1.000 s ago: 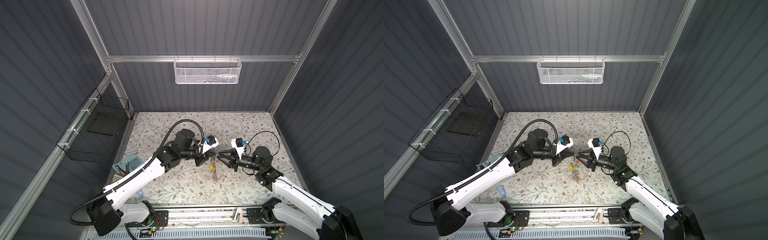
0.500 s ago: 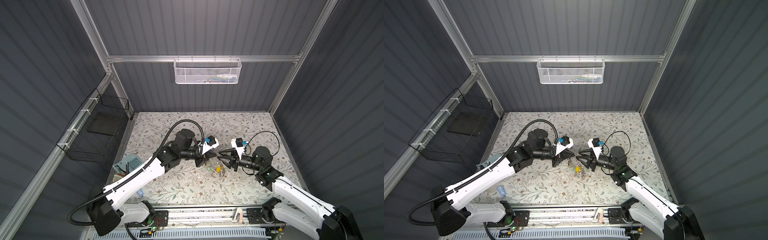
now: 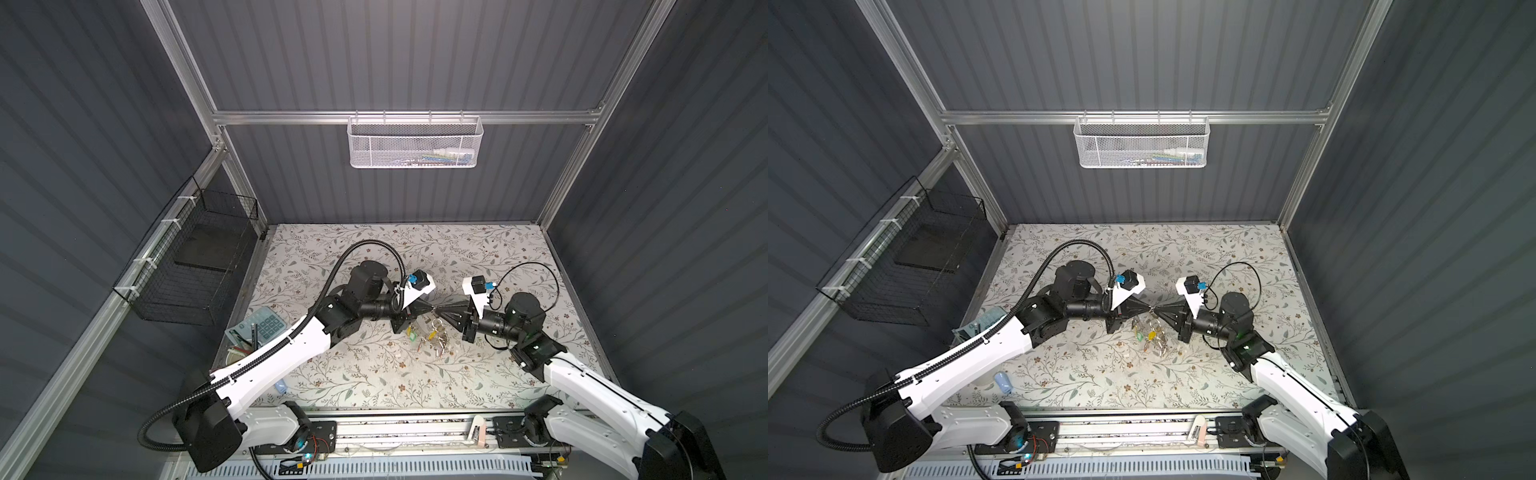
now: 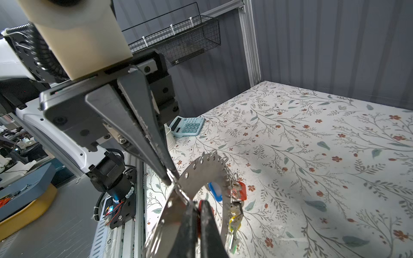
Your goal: Put the keys on the keyring
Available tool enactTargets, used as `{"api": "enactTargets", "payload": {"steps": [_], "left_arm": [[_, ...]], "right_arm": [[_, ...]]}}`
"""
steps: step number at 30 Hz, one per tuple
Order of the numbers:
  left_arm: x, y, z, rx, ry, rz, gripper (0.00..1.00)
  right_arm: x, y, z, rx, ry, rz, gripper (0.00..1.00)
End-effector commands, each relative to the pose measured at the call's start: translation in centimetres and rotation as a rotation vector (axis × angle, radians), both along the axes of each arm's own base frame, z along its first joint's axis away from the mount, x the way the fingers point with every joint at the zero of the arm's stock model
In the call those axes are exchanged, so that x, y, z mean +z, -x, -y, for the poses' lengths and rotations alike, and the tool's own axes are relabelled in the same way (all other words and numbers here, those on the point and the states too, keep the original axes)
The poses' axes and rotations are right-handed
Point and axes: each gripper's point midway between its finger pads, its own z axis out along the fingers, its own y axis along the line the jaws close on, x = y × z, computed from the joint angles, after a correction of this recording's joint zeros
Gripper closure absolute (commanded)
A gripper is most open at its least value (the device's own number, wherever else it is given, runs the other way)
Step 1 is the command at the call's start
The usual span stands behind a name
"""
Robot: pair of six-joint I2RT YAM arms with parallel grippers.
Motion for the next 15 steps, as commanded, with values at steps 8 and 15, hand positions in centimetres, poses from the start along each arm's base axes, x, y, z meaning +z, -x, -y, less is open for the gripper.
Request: {"api": "enactTargets", "payload": {"steps": [8, 15], "left_arm": [[4.5, 0.2, 0.0, -0.01, 0.213, 0.02, 1.0], [5.1, 0.7, 0.1, -0.035, 0.271, 0.01, 1.0]], "right_arm": [[1.1, 0.2, -0.6, 0.042, -0.012, 0.023, 1.0], [1.0, 0.2, -0.7, 0.048, -0.008, 0.015, 1.0]]}}
